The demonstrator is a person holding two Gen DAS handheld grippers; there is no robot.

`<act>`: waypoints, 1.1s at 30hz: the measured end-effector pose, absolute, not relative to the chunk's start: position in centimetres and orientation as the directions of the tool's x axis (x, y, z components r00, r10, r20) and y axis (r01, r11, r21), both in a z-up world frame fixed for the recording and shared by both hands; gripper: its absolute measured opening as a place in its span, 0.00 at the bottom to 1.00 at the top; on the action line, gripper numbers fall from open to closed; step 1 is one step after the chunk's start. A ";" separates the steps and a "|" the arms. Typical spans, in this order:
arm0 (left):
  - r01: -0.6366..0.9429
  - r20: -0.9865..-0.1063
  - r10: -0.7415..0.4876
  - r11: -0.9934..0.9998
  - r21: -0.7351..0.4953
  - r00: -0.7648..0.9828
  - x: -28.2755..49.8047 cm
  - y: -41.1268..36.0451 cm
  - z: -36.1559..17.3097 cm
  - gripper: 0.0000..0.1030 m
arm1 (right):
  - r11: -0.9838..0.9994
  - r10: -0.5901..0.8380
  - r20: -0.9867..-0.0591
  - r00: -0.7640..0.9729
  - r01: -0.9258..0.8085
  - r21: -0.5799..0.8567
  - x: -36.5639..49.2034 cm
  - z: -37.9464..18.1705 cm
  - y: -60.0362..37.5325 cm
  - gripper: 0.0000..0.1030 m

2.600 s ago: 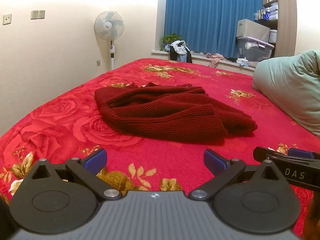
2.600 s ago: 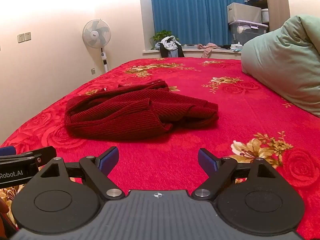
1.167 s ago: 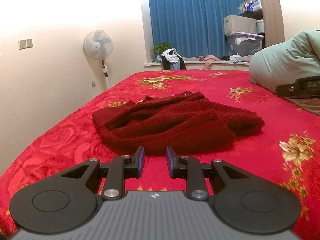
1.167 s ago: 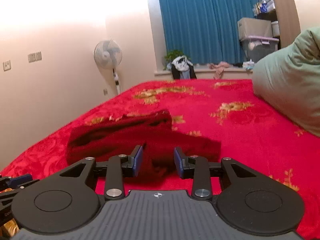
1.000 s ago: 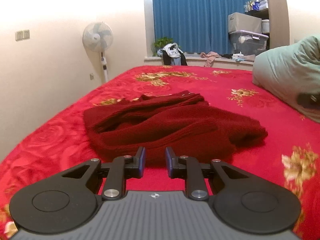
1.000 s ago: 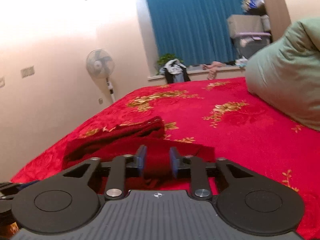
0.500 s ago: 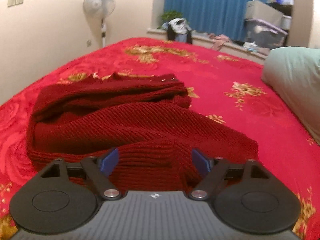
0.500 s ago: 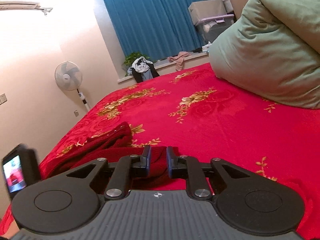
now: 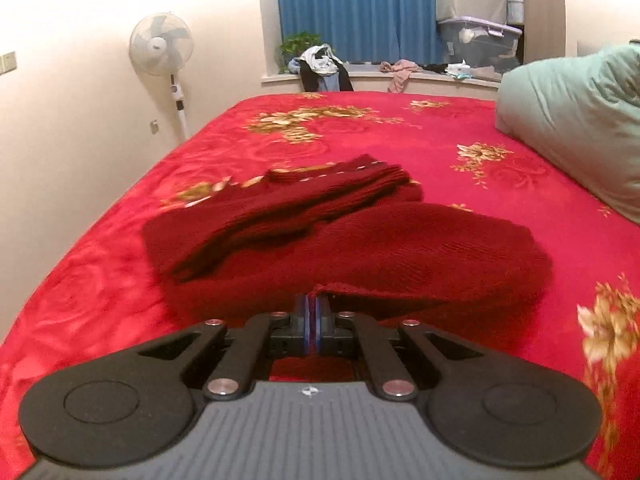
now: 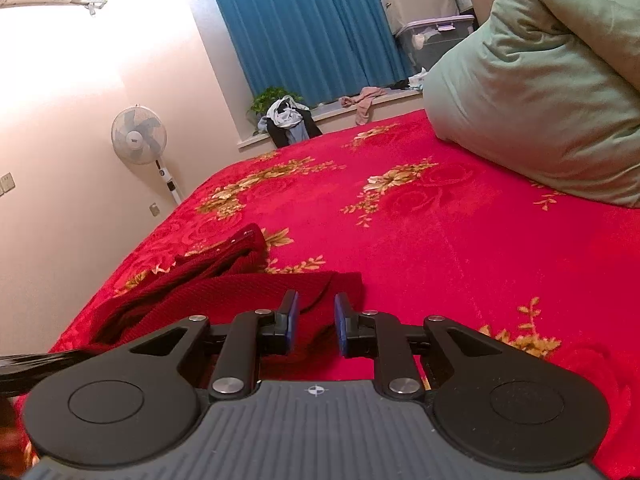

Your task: Fold small clothes

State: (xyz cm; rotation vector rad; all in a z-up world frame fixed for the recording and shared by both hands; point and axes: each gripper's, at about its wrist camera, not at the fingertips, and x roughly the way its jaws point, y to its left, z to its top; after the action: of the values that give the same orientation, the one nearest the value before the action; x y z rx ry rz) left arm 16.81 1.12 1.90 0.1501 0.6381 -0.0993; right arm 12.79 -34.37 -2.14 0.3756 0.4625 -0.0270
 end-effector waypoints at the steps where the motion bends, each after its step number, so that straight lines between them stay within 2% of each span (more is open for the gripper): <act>1: 0.155 -0.603 -0.066 0.983 0.097 0.795 15.9 3.1 2.3 0.02 | 0.932 0.057 -0.439 0.897 0.110 0.346 12.7 -2.2 -34.3 0.14; 6: 0.291 -0.606 -0.156 0.948 0.130 0.780 12.5 10.0 3.2 0.03 | 0.930 0.036 -0.441 0.897 0.132 0.344 12.3 -2.8 -34.0 0.13; 9: 0.321 -0.605 -0.248 0.947 0.014 0.757 11.6 13.9 2.9 0.03 | 0.921 0.040 -0.456 0.889 0.144 0.363 12.2 -3.3 -34.0 0.15; 12: 0.229 -0.564 -0.334 0.941 -0.250 0.755 11.9 17.8 2.0 0.11 | 0.918 0.049 -0.468 0.882 0.146 0.370 12.1 -4.0 -34.0 0.15; 13: 0.210 -0.544 -0.341 0.934 -0.290 0.766 12.0 18.4 2.1 0.12 | 0.916 0.050 -0.475 0.879 0.149 0.372 12.1 -4.3 -33.9 0.15; 14: 0.187 -0.540 -0.343 0.928 -0.323 0.769 12.5 18.9 2.0 0.12 | 0.913 0.056 -0.481 0.875 0.150 0.379 12.2 -4.6 -33.9 0.15; 18: 0.136 -0.647 -0.317 0.939 -0.315 0.693 14.7 17.5 0.7 0.12 | 0.886 0.116 -0.507 0.854 0.141 0.442 13.7 -5.4 -34.4 0.15; 20: 0.159 -0.686 -0.342 0.935 -0.317 0.642 15.5 16.0 -0.3 0.19 | 0.879 0.141 -0.517 0.844 0.134 0.457 14.9 -6.0 -34.5 0.15; 21: 0.167 -0.708 -0.346 0.935 -0.312 0.615 15.6 15.2 -0.8 0.33 | 0.880 0.144 -0.525 0.839 0.134 0.456 15.5 -6.3 -34.5 0.15; 22: 0.174 -0.731 -0.342 0.938 -0.298 0.590 16.1 14.3 -1.4 0.42 | 0.881 0.144 -0.537 0.831 0.139 0.451 16.2 -6.7 -34.5 0.17; 25: 0.206 -0.785 -0.357 0.934 -0.291 0.507 17.6 12.2 -3.3 0.55 | 0.878 0.169 -0.567 0.806 0.138 0.458 18.1 -8.2 -34.6 0.34; 29: 0.177 -0.853 -0.337 0.941 -0.289 0.399 18.9 11.0 -5.9 0.59 | 0.888 0.190 -0.600 0.777 0.124 0.442 20.6 -10.0 -34.4 0.51; 31: 0.154 -0.886 -0.309 0.950 -0.272 0.345 19.4 10.7 -7.2 0.59 | 0.883 0.208 -0.605 0.769 0.119 0.454 21.5 -10.8 -34.4 0.56; 33: 0.150 -0.905 -0.290 0.955 -0.255 0.310 19.7 10.6 -8.2 0.59 | 0.877 0.229 -0.609 0.759 0.111 0.468 22.6 -11.6 -34.2 0.58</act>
State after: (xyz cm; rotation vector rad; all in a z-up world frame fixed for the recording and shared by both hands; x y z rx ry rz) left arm 19.66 10.55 -8.17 -0.1314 1.2223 -0.2918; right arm 22.61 -34.21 -11.60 0.5081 0.7140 0.0677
